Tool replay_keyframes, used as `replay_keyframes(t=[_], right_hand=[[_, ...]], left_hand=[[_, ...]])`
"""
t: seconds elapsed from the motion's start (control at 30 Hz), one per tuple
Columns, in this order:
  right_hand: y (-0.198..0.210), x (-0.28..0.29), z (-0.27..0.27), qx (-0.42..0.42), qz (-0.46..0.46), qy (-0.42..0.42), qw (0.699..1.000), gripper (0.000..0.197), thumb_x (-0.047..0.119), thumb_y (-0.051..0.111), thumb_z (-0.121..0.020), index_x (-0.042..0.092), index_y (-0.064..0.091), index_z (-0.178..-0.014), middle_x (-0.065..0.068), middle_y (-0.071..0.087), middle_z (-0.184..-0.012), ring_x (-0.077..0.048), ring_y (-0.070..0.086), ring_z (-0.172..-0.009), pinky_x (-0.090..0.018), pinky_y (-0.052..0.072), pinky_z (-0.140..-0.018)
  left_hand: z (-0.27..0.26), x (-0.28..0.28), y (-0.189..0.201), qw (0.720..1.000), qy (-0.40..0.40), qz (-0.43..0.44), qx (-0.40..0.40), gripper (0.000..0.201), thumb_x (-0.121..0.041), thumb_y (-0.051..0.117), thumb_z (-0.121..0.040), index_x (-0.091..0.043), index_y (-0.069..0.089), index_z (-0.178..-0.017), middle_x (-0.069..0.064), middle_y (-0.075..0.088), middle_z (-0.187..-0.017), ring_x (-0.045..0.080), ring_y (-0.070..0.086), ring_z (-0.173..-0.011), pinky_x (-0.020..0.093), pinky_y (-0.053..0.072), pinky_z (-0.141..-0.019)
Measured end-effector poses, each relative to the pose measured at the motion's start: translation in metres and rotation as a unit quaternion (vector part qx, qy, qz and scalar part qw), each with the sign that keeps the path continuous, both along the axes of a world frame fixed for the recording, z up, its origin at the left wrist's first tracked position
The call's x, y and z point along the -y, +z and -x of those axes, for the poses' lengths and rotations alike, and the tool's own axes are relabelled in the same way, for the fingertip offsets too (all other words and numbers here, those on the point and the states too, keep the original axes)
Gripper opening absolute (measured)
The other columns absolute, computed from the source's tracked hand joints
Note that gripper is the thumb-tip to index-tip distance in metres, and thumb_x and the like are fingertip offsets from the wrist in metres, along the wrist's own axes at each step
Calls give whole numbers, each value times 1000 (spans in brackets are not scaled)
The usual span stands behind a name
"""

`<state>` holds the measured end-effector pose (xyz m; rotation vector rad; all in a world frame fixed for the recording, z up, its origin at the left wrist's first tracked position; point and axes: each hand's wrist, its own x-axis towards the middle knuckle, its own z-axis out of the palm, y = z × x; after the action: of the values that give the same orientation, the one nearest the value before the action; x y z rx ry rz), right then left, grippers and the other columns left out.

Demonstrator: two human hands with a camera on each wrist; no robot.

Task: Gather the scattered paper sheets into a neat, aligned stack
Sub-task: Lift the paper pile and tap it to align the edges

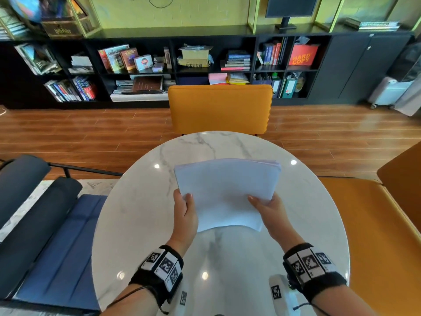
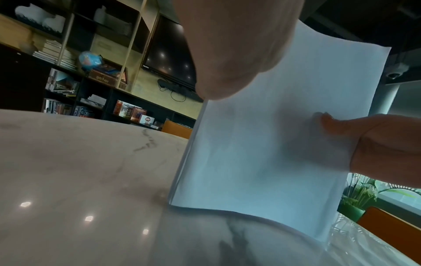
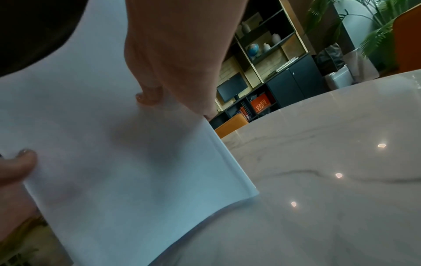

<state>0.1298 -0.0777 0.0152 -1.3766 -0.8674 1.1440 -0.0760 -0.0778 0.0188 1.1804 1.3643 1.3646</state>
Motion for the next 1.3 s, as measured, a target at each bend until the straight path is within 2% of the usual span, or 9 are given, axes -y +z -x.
replay_keyframes(t=[0.07,0.17,0.3,0.43,0.53,0.73,0.9,1.03,1.3], right_hand=[[-3,-1,-3,-4,-1,-2,1000,20,2,70,-80,17,64,-91,-4,70,-88,-22,66,-81,-37,53,-81],[-12,3,-2,1,20,5,1000,16,0,69,-80,12,66,-90,-4,69,-85,-22,64,-81,-31,52,-77],[-25,4,-3,4,58,13,998,13,2,70,-80,12,68,-89,-6,71,-87,-24,65,-86,-36,52,-82],[-35,5,-3,36,96,19,995,10,8,71,-80,14,66,-86,-6,69,-88,-17,64,-77,-33,50,-77],[-42,6,-3,75,115,19,990,13,10,70,-81,11,64,-93,-8,67,-90,-19,60,-80,-30,43,-76],[-48,4,-4,122,129,35,984,29,12,66,-84,3,63,-112,-9,64,-98,-22,58,-90,-31,41,-78],[-51,5,-4,142,129,48,980,33,11,65,-85,3,62,-117,-6,64,-102,-21,58,-94,-30,41,-80],[-57,11,-5,157,149,65,974,34,13,65,-86,2,61,-117,-6,63,-103,-20,57,-95,-29,40,-80],[-53,12,-4,149,140,65,977,29,13,65,-86,4,63,-113,-5,62,-99,-19,56,-93,-28,39,-79]], left_hand=[[0,0,-5,1000,-9,-5,-3,12,-32,35,-95,-37,39,-85,5,50,-88,22,47,-80,42,43,-74],[2,-1,-15,1000,-24,5,-15,22,-20,35,-99,-39,40,-89,4,54,-90,18,53,-84,38,45,-80],[4,3,-24,998,-45,32,-39,28,-7,36,-99,-33,44,-98,-11,61,-99,-10,61,-86,12,46,-79],[8,8,-45,993,-38,64,-90,18,-5,40,-98,-18,44,-109,-10,58,-96,6,58,-89,14,42,-78],[10,12,-55,990,-39,79,-112,17,-4,42,-97,-15,48,-109,-16,57,-92,6,55,-88,0,39,-69],[14,5,-61,985,-28,94,-145,10,-8,46,-96,-12,55,-97,-2,60,-88,18,55,-87,23,38,-74],[17,12,-67,988,-17,64,-142,12,-8,48,-96,-16,57,-93,-5,62,-83,4,55,-74,7,42,-69],[18,10,-69,986,-21,89,-138,13,-8,48,-96,-16,57,-96,-3,62,-86,11,55,-79,23,42,-75],[15,13,-59,988,-13,93,-120,31,-7,48,-96,-25,51,-70,-6,48,-63,11,42,-62,20,36,-61]])
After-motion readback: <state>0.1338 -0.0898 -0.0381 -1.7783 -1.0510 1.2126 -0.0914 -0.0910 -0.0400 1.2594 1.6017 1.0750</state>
